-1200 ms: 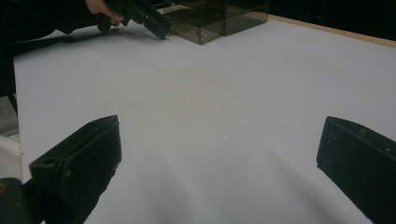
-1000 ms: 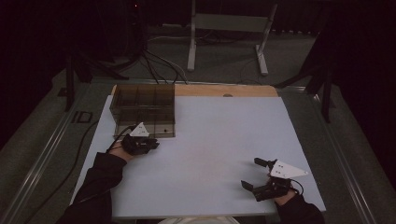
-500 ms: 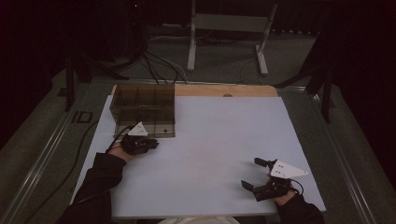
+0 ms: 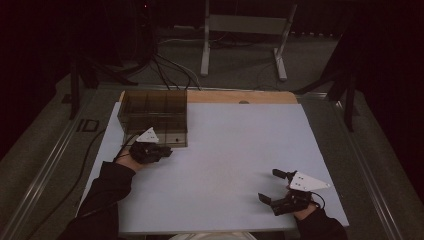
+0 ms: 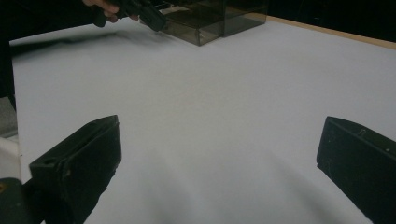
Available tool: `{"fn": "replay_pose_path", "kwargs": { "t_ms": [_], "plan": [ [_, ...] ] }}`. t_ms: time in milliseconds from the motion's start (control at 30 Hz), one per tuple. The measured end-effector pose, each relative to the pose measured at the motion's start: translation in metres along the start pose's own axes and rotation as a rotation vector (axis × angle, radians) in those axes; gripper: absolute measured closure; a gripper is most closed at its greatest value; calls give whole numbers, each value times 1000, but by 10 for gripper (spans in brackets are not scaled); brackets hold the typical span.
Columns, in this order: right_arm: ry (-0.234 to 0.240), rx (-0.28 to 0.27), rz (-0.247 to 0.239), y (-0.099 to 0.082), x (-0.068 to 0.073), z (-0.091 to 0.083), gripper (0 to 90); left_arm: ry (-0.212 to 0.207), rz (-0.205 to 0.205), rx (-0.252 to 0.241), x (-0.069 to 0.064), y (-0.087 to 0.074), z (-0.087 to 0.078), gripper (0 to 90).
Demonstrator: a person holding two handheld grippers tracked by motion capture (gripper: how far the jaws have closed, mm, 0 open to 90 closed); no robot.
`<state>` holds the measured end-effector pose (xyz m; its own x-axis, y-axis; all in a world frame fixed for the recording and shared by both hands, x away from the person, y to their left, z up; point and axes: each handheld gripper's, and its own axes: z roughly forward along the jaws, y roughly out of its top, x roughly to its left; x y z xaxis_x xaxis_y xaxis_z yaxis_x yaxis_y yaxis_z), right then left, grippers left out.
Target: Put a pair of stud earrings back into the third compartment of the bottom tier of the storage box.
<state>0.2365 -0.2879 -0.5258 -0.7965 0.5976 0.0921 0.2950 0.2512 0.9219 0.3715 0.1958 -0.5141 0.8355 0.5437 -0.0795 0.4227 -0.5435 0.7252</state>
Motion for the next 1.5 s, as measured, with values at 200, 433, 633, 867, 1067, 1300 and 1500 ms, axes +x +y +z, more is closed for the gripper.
{"fn": "replay_pose_path", "kwargs": {
  "t_ms": [200,433,633,867,1067,1300,1500],
  "plan": [
    [0,0,0,0,0,0,0,-2,-5,-4,0,6,-3,819],
    [0,-1,0,0,0,0,0,-13,-23,-27,3,12,-7,819],
    [1,0,0,0,0,0,0,-4,-27,-34,6,18,-11,819],
    [1,2,-2,0,0,0,0,6,-47,-61,12,26,-17,819],
    [2,3,-1,0,0,0,0,21,-65,-85,18,33,-21,819],
    [1,1,-2,0,0,0,0,35,-84,-103,22,38,-20,819],
    [2,1,-4,0,0,0,0,47,-104,-115,25,42,-17,819]
  ]
}}
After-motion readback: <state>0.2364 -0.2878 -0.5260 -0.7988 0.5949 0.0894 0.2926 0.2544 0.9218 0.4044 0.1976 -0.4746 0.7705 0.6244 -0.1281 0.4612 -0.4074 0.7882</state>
